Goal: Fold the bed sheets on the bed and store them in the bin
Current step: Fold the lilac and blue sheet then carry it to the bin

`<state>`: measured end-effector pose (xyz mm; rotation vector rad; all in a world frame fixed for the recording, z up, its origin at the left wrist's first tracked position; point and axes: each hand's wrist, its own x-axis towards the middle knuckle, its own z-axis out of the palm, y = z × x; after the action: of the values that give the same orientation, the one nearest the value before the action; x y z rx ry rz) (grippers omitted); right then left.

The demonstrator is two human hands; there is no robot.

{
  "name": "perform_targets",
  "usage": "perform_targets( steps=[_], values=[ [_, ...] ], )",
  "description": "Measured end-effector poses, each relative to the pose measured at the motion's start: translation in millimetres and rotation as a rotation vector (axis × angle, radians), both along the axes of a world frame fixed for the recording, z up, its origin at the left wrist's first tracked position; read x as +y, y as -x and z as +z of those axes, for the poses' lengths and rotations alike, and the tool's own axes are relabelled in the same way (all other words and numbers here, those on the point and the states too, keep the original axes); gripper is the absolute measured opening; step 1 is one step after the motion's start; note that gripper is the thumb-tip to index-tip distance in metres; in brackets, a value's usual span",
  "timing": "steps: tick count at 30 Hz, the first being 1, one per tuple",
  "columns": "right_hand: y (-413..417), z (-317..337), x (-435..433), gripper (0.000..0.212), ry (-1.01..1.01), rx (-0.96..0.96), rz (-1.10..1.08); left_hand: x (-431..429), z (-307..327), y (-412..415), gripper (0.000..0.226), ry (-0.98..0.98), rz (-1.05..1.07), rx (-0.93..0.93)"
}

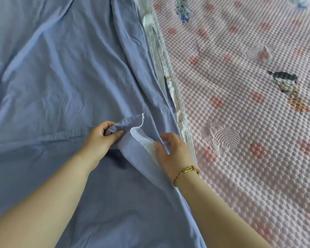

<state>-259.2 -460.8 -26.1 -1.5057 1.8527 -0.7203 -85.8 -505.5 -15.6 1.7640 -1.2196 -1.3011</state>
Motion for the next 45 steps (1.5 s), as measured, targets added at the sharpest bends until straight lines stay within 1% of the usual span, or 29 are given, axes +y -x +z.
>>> perform_targets(
  steps=[1,2,5,9,11,12,14,15,16,17,18,20,21,24,25,27,29,31,33,34,35,36,38,40,42,43,45],
  values=[
    [-1.1,-2.2,-3.8,0.027,-0.17,-0.077,0.041,0.0,-0.6,-2.6,0.024,-0.016,0.023,0.047],
    [0.8,-5.0,-7.1,0.029,-0.211,-0.082,0.027,0.0,-1.2,-4.9,0.025,-0.028,0.043,0.1],
    [9.5,-7.0,-20.1,0.032,-0.139,-0.043,-0.073,-1.3,0.2,-12.1,0.028,-0.069,0.07,0.246],
    [21.0,-5.9,-38.5,0.039,-0.252,-0.009,-0.07,-0.6,3.9,-17.5,0.02,-0.106,0.007,0.329],
    [19.8,-4.9,-47.2,0.042,-0.297,-0.029,-0.038,-0.6,5.2,-19.5,0.032,-0.13,-0.016,0.289],
    [18.8,-4.4,-51.5,0.046,-0.317,-0.053,-0.053,-0.9,5.8,-19.5,0.036,-0.134,-0.02,0.221],
    [17.8,-1.6,-58.7,0.053,-0.364,-0.175,-0.154,-2.3,3.6,-20.0,0.03,-0.096,-0.019,0.052],
    [17.9,0.1,-60.8,0.052,-0.379,-0.228,-0.208,-2.7,2.5,-20.5,0.028,-0.066,-0.013,-0.037],
    [18.3,0.7,-61.3,0.048,-0.38,-0.225,-0.234,-2.5,1.8,-21.1,0.029,-0.043,-0.014,-0.099],
    [18.0,2.0,-60.1,0.042,-0.358,-0.156,-0.223,-1.8,0.2,-22.4,0.029,-0.028,-0.022,-0.126],
    [16.2,3.2,-58.3,0.037,-0.32,-0.045,-0.181,-0.4,-2.1,-24.1,0.029,-0.023,-0.032,-0.136],
    [8.7,5.4,-52.1,0.033,-0.223,0.152,-0.066,3.5,-7.0,-27.0,0.034,-0.043,-0.052,-0.139],
    [2.8,4.4,-48.1,0.033,-0.198,0.203,0.005,5.5,-9.3,-28.9,0.036,-0.062,-0.05,-0.124],
    [-11.1,-4.5,-33.7,0.038,-0.176,0.311,0.231,11.6,-16.5,-31.5,0.034,-0.102,-0.044,-0.066],
    [-12.5,-7.5,-29.1,0.039,-0.167,0.35,0.283,13.4,-19.4,-32.3,0.035,-0.101,-0.039,-0.063],
    [-11.5,-15.5,-22.9,0.039,-0.135,0.38,0.307,16.5,-26.6,-32.5,0.033,-0.091,-0.039,-0.096],
    [-13.1,-18.7,-18.1,0.036,-0.143,0.334,0.285,18.9,-32.1,-30.3,0.032,-0.088,-0.042,-0.131],
    [-16.6,-17.9,-16.6,0.032,-0.037,0.283,0.211,19.4,-35.9,-28.0,0.03,-0.096,-0.028,-0.128],
    [-17.0,-19.2,-17.1,0.026,0.057,0.26,0.116,19.5,-39.5,-28.6,0.022,-0.116,-0.005,-0.121],
    [-16.6,-18.0,-19.9,0.025,0.041,0.243,0.078,19.4,-41.3,-29.7,0.018,-0.127,0.007,-0.118],
    [-15.2,-16.7,-22.0,0.027,-0.027,0.217,0.052,19.5,-42.3,-30.5,0.017,-0.138,0.014,-0.117],
    [-12.2,-17.4,-24.6,0.029,-0.125,0.142,0.039,19.6,-43.4,-30.9,0.016,-0.147,0.019,-0.118],
    [-6.0,-18.1,-33.0,0.028,-0.178,0.043,-0.031,18.8,-45.0,-31.0,0.014,-0.159,0.026,-0.119],
    [-5.5,-11.0,-42.0,0.03,-0.222,-0.134,-0.119,18.1,-46.3,-31.6,0.014,-0.165,0.038,-0.106],
    [-3.5,-5.7,-47.3,0.035,-0.297,-0.333,-0.203,17.1,-47.8,-31.7,0.015,-0.172,0.042,-0.093],
    [-2.4,-5.0,-48.7,0.035,-0.333,-0.389,-0.229,16.4,-48.5,-32.1,0.015,-0.175,0.039,-0.092],
    [-0.1,-2.0,-50.5,0.025,-0.39,-0.489,-0.292,15.0,-49.4,-33.2,0.015,-0.179,0.026,-0.096]
  ],
)
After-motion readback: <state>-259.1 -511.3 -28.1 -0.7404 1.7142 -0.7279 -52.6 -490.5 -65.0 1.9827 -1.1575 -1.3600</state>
